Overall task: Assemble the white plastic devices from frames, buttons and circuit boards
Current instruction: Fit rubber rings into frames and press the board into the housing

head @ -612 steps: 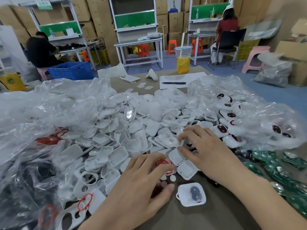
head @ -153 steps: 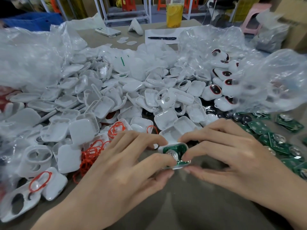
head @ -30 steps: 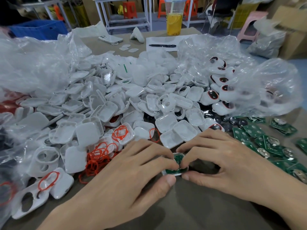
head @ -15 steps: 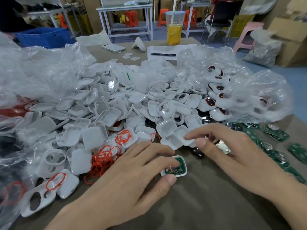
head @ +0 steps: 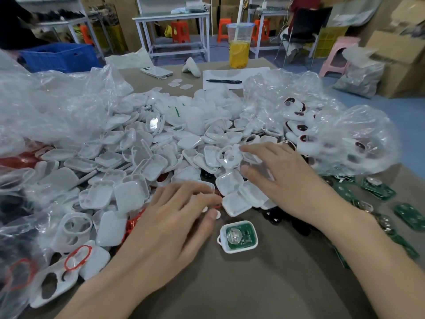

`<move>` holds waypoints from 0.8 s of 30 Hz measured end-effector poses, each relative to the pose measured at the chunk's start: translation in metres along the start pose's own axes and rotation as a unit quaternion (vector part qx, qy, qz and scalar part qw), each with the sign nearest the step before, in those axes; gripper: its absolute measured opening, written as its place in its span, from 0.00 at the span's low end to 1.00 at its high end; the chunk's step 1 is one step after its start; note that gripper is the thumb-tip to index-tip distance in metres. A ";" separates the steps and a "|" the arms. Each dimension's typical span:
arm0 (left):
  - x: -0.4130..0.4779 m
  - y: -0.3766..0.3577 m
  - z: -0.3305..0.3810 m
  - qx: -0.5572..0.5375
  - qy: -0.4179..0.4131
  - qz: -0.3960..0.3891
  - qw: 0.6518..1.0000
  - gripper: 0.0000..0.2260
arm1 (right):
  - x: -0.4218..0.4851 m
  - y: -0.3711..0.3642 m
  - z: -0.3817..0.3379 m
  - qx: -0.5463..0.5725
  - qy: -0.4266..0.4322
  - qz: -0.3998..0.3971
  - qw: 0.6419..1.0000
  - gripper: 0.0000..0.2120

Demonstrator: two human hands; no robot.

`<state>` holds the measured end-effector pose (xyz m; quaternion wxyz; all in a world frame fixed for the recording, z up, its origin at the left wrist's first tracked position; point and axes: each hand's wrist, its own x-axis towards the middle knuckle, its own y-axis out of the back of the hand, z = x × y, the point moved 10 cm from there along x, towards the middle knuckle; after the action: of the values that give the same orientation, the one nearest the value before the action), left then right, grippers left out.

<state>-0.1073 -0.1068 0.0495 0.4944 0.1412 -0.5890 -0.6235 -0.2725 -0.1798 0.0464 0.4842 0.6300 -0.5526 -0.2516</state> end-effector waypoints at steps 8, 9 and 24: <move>0.006 -0.001 -0.031 0.080 0.067 0.009 0.995 0.13 | -0.002 0.002 0.014 0.036 -0.005 0.046 0.998 0.12; 0.006 -0.001 -0.031 0.080 0.065 0.010 0.995 0.13 | -0.002 0.002 0.015 0.035 -0.009 0.050 0.998 0.10; 0.000 0.033 -0.026 -0.147 0.118 0.149 0.971 0.10 | -0.024 0.041 -0.024 0.193 0.063 0.156 0.967 0.18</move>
<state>-0.0725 -0.1165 0.0719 0.6632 0.0501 -0.4432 -0.6011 -0.2768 -0.1461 0.0877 0.4204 0.6323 -0.6504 -0.0217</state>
